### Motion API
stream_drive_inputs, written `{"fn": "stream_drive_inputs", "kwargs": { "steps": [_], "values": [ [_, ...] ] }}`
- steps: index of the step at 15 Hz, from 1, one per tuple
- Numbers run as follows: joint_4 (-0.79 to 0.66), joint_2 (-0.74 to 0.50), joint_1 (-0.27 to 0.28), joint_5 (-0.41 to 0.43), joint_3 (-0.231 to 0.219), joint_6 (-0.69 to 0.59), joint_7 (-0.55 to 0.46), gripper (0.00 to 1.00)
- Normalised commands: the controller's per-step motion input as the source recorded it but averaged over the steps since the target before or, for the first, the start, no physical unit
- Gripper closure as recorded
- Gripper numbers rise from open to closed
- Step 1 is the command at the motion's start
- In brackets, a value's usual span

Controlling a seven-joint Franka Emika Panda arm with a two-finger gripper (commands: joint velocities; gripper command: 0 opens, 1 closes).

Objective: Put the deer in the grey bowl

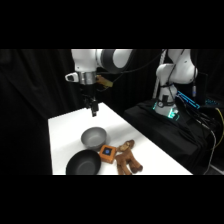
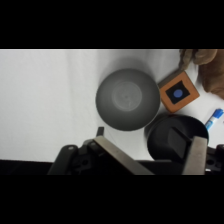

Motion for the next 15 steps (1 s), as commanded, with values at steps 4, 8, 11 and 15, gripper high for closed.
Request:
{"fn": "stream_drive_inputs", "kwargs": {
  "steps": [4,8,11,15],
  "values": [
    [-0.01,-0.02,-0.006,-0.019,0.037,0.02,0.03,0.00],
    [-0.12,-0.10,0.053,-0.033,0.065,0.10,0.10,0.00],
    [-0.24,-0.16,0.114,-0.047,0.092,0.17,0.16,0.00],
    [-0.25,-0.17,0.141,-0.042,0.103,0.18,0.17,0.00]
  ]
}}
